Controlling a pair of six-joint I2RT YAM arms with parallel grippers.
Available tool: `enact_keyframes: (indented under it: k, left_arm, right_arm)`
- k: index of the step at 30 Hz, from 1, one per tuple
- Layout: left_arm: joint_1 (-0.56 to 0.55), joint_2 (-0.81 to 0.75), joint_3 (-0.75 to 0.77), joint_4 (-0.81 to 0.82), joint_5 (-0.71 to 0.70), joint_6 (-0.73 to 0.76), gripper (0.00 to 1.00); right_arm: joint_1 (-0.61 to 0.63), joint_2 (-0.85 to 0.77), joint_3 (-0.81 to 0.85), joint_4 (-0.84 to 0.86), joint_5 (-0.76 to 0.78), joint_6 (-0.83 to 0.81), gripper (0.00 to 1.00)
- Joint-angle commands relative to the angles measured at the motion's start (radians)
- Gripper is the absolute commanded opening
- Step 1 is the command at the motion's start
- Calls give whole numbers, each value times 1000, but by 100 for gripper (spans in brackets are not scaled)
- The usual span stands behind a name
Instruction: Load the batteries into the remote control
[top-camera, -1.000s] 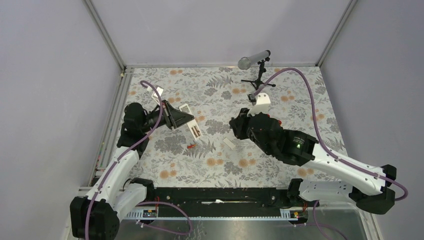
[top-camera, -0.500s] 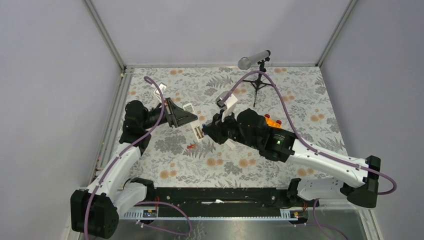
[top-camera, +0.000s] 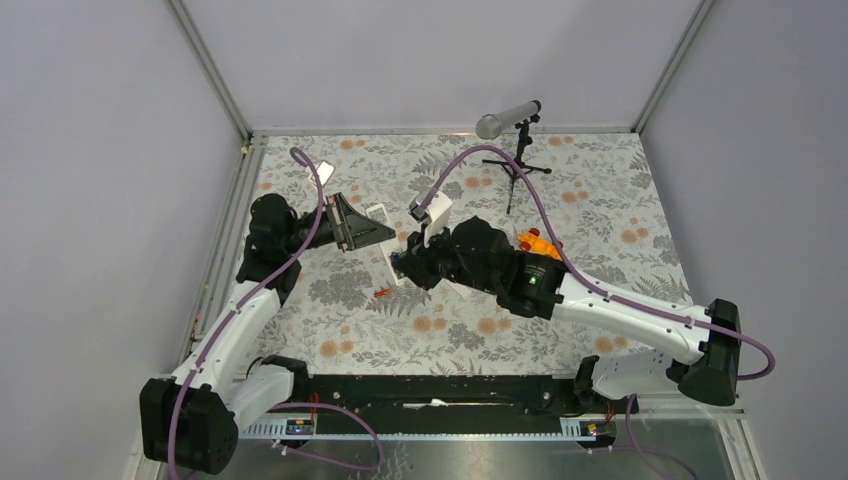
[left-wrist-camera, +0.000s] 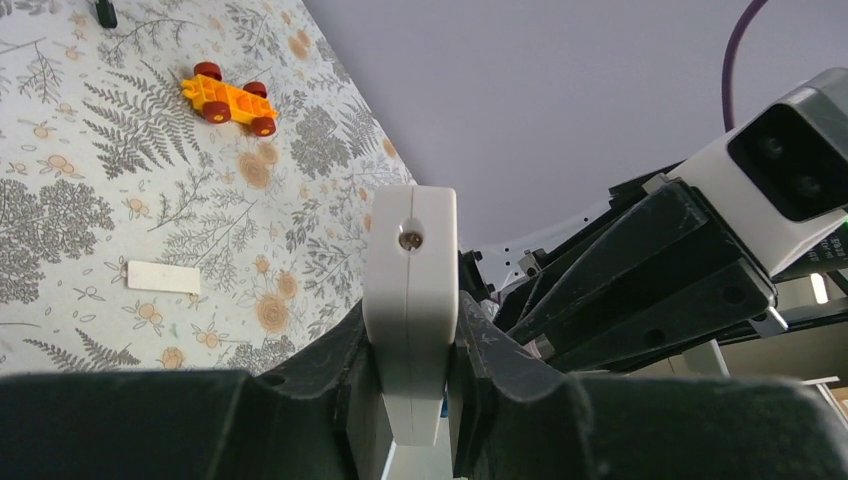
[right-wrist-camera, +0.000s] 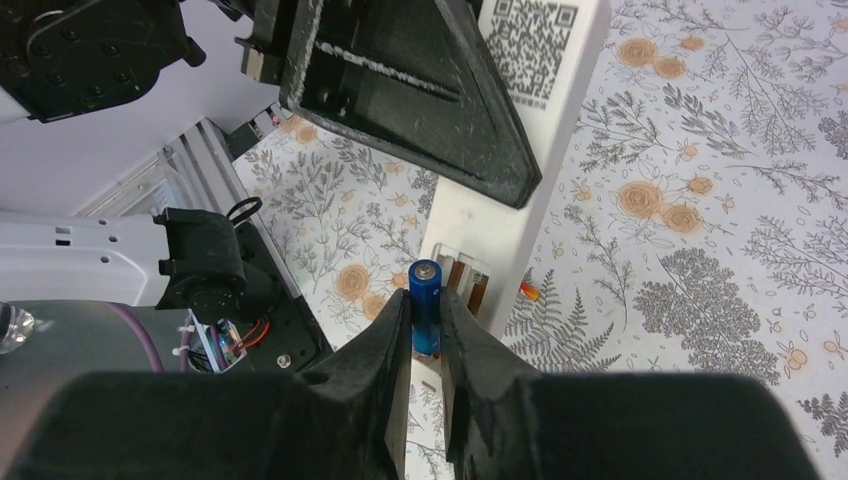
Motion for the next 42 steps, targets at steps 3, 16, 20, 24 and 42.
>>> enact_keyframes:
  k: [3,16,20,24,42]
  left_arm:
    - [-2,-11,34,-3,33,9,0]
    - [-2,-1,42,64,40,-27,0]
    - [-1,2,46,84,44,-38,0]
    - [-1,4,42,116,47,-47,0]
    - [-1,18,62,106,21,-29,0]
  right_arm:
    - [-2,11,29,68,-15,-15,15]
    - [-2,33,18,57,-32,-5,16]
    - [-1,45,26,38,-43,6,17]
    - [-2,54,34,20,-49,17,17]
    - [-4,138,148,-158,66,113,20]
